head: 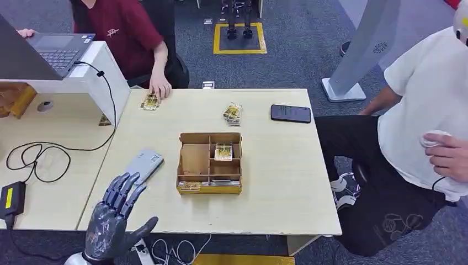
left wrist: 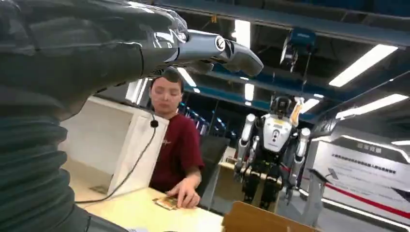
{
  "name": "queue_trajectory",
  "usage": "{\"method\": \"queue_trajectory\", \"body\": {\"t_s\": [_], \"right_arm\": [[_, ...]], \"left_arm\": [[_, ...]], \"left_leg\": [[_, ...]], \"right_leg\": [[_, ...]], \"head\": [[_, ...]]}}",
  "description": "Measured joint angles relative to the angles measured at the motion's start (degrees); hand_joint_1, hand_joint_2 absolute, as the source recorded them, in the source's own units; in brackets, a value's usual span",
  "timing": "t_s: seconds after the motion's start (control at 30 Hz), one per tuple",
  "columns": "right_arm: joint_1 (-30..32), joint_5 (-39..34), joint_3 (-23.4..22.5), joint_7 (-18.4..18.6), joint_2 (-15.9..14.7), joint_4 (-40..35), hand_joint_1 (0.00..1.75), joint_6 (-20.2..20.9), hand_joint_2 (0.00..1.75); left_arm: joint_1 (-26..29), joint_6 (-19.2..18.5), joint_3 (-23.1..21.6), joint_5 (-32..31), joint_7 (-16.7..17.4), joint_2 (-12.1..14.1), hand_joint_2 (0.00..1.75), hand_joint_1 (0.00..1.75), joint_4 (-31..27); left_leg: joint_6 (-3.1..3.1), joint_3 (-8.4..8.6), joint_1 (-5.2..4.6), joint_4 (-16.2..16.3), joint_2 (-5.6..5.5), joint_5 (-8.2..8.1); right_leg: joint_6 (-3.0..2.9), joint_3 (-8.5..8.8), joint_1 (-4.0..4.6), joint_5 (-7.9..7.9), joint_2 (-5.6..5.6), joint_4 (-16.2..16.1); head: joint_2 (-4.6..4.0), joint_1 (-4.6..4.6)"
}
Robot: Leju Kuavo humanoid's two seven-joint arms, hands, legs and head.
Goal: Pass the card to the sensor for recognition and then transmit it.
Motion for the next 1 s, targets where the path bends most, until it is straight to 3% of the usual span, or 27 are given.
{"method": "queue_trajectory", "body": {"t_s": [0.17, 0.3, 0.43, 0.53, 0.9, 1.0], "right_arm": [[-0.1, 0.7, 0.0, 0.2, 0.0, 0.0, 0.00, 0.0, 1.75], [-0.1, 0.8, 0.0, 0.3, 0.1, 0.0, 0.00, 0.0, 1.75], [-0.1, 1.6, 0.0, 0.5, 0.1, 0.0, 0.00, 0.0, 1.75], [-0.3, 2.1, 0.0, 0.5, 0.1, 0.0, 0.00, 0.0, 1.75], [-0.3, 2.3, 0.0, 0.5, 0.1, 0.0, 0.00, 0.0, 1.75], [-0.4, 2.8, 0.0, 0.4, 0.1, 0.0, 0.00, 0.0, 1.75]], "left_arm": [[-0.2, 0.8, -2.0, -14.8, 3.3, -2.4, 1.75, 0.00, 1.9], [-0.3, 0.8, -2.7, -15.5, 3.3, -3.9, 1.75, 0.00, 2.5], [-1.7, 0.8, -2.7, -20.6, 2.8, -7.0, 1.75, 0.00, 4.6], [-3.8, 0.8, -2.8, -22.6, 6.7, -8.9, 1.75, 0.00, 7.5], [-4.4, 0.8, -2.9, -22.9, 7.8, -9.3, 1.75, 0.00, 8.3], [-7.0, 0.8, -3.3, -24.6, 11.9, -10.3, 1.75, 0.00, 12.0]], "left_leg": [[0.00, 0.00, -0.01, 0.0, 0.00, 0.00], [0.01, 0.01, -0.02, 0.0, 0.01, -0.01], [0.02, 0.01, -0.04, 0.0, -0.07, -0.01], [0.01, 0.02, -0.04, 0.0, -0.06, 0.00], [0.01, 0.02, -0.04, 0.0, -0.06, 0.00], [0.01, 0.04, -0.03, 0.0, -0.06, 0.01]], "right_leg": [[0.01, 0.01, -0.01, 0.01, -0.02, 0.0], [0.01, 0.01, -0.01, 0.01, -0.02, 0.0], [0.01, 0.03, -0.03, 0.01, -0.08, 0.0], [0.01, 0.03, -0.02, 0.01, -0.08, 0.0], [0.01, 0.04, -0.03, 0.02, -0.09, 0.0], [0.01, 0.04, -0.01, 0.02, -0.09, 0.0]], "head": [[0.00, 0.02], [0.00, 0.00], [0.00, 0.02], [0.00, 0.04], [0.00, 0.00], [0.00, 0.02]]}}
